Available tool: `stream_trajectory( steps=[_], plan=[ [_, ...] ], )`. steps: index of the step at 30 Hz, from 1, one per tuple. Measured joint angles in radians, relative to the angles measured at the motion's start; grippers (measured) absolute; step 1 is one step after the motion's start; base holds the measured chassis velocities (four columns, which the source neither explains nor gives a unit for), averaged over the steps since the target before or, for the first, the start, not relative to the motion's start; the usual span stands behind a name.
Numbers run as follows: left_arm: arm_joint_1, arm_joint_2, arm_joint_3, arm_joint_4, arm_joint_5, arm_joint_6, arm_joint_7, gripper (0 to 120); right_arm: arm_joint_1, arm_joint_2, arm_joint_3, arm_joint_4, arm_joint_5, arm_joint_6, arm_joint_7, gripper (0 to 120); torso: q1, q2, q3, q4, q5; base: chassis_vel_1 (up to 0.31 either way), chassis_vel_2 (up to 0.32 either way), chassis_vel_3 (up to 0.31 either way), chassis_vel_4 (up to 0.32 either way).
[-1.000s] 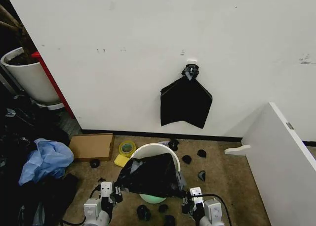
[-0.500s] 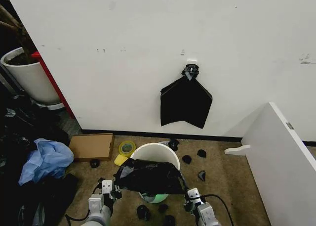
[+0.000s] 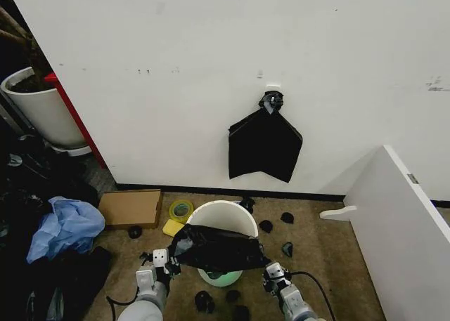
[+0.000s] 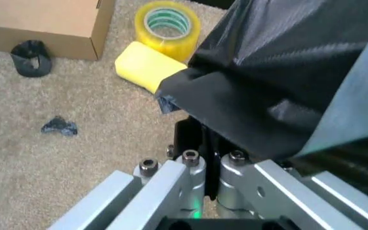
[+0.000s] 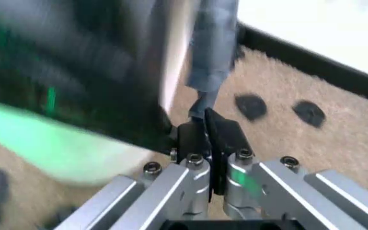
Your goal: Place the garbage bag over the trash bin.
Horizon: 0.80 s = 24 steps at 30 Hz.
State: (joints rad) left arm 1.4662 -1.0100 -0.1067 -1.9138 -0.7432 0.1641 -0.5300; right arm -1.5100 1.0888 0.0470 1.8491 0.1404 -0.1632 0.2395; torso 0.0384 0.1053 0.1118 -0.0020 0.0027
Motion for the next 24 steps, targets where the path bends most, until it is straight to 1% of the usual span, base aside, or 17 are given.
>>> stream_trajectory(
  steps=[1,2,3,4,7,8,10,11,13,15,16,18,19,21,22,23,24],
  plan=[
    [0.004,0.001,-0.002,-0.005,0.000,-0.002,0.004,0,-0.004,0.000,0.002,0.005,0.014,0.024,-0.010,0,0.000,0.000,0.000,0.0001,-0.0001,0.000,0.000,0.000,0.000],
    [0.004,0.001,-0.002,-0.005,0.000,-0.002,0.004,0,-0.004,0.000,0.002,0.005,0.014,0.024,-0.010,0,0.000,0.000,0.000,0.0001,-0.0001,0.000,0.000,0.000,0.000],
    [0.014,0.006,-0.006,-0.021,0.000,-0.004,0.009,0,-0.019,-0.005,0.002,0.035,0.037,0.043,-0.031,2,0.000,0.000,0.000,0.0000,0.0000,0.000,0.000,0.000,0.000],
    [0.023,0.011,-0.010,-0.031,0.000,-0.003,0.010,0,-0.030,-0.010,0.002,0.053,0.048,0.043,-0.035,7,0.000,0.000,0.000,0.0000,-0.0001,0.000,0.000,0.000,0.000],
    [0.054,0.027,-0.027,-0.070,-0.001,0.015,0.011,11,-0.067,-0.024,0.004,0.101,0.084,0.024,-0.038,19,0.000,0.000,0.000,0.0000,-0.0001,0.000,0.000,0.000,0.000],
    [0.076,0.036,-0.037,-0.097,-0.001,0.036,0.005,16,-0.094,-0.032,0.007,0.128,0.106,0.003,-0.036,25,0.000,0.000,0.000,0.0001,0.0000,0.000,0.000,0.000,0.000],
    [0.080,0.038,-0.039,-0.103,-0.001,0.041,0.003,19,-0.098,-0.034,0.007,0.132,0.110,-0.001,-0.035,25,0.000,0.000,0.000,0.0002,0.0001,0.000,0.000,0.000,0.000],
    [0.103,0.048,-0.046,-0.140,0.004,0.064,-0.011,25,-0.132,-0.045,0.010,0.172,0.139,-0.044,-0.021,31,0.000,0.000,0.000,0.0001,-0.0001,0.000,0.000,0.000,0.000],
    [0.128,0.063,-0.053,-0.181,0.023,0.088,-0.029,33,-0.179,-0.060,0.015,0.225,0.178,-0.092,0.014,40,0.000,0.000,0.000,0.0000,-0.0002,0.000,0.000,0.000,0.000],
    [0.151,0.083,-0.061,-0.223,0.040,0.119,-0.065,39,-0.221,-0.074,0.023,0.276,0.204,-0.126,0.038,47,0.000,0.000,0.000,-0.0001,0.0000,0.000,0.000,0.000,0.000],
    [0.173,0.100,-0.069,-0.262,0.049,0.148,-0.102,46,-0.253,-0.088,0.033,0.317,0.214,-0.145,0.049,53,0.000,0.000,0.000,0.0000,-0.0001,0.000,0.000,0.000,0.000],
    [0.177,0.104,-0.071,-0.270,0.050,0.153,-0.108,48,-0.259,-0.091,0.034,0.325,0.214,-0.147,0.050,53,0.000,0.000,0.000,0.0000,-0.0002,0.000,0.000,0.000,0.000],
    [0.195,0.118,-0.076,-0.301,0.053,0.173,-0.133,53,-0.286,-0.104,0.042,0.358,0.212,-0.150,0.057,60,0.000,0.000,0.000,0.0000,-0.0003,0.000,0.000,0.000,0.000],
    [0.214,0.132,-0.079,-0.336,0.054,0.191,-0.156,62,-0.307,-0.114,0.049,0.381,0.199,-0.140,0.063,68,0.000,0.000,0.000,0.0000,0.0000,0.000,0.000,0.000,0.000],
    [0.227,0.141,-0.081,-0.362,0.053,0.209,-0.178,67,-0.318,-0.119,0.056,0.392,0.183,-0.117,0.065,73,0.000,0.000,0.000,0.0000,-0.0001,0.000,0.000,0.000,0.000],
    [0.230,0.143,-0.081,-0.367,0.053,0.212,-0.183,68,-0.320,-0.120,0.058,0.395,0.179,-0.109,0.065,75,0.000,0.000,0.000,0.0000,-0.0001,0.000,0.000,0.000,0.000],
    [0.240,0.150,-0.083,-0.393,0.046,0.227,-0.204,73,-0.325,-0.122,0.067,0.404,0.168,-0.081,0.064,81,0.000,0.000,0.000,0.0000,-0.0001,0.000,0.000,0.000,0.000]
  ],
)
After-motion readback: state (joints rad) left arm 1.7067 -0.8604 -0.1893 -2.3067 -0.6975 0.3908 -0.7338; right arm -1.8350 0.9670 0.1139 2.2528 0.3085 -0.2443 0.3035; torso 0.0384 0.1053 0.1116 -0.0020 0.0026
